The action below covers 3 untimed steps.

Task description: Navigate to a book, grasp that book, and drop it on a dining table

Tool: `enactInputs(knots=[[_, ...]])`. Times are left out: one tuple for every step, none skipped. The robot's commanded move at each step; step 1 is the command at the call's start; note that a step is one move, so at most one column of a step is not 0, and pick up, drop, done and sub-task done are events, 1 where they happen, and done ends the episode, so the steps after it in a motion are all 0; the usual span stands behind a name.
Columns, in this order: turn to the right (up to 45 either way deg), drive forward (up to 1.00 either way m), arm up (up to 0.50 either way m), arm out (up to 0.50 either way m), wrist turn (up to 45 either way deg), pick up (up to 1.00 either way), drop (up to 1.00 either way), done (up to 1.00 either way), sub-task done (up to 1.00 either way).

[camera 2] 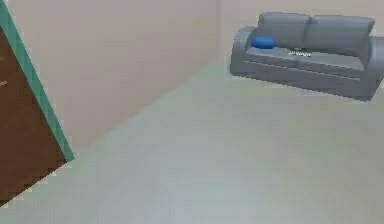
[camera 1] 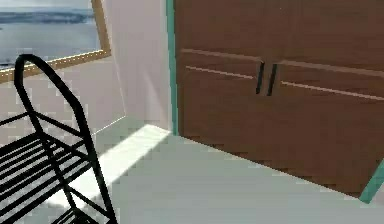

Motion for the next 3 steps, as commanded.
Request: enactInputs(knots=[[45.0,0.00,0.00,0.00,0.0,0.00,0.00,0.00,0.00],[45.0,0.00,0.00,0.00,0.0,0.00,0.00,0.00,0.00],[30.0,0.00,0.00,0.00,0.0,0.00,0.00,0.00,0.00]])
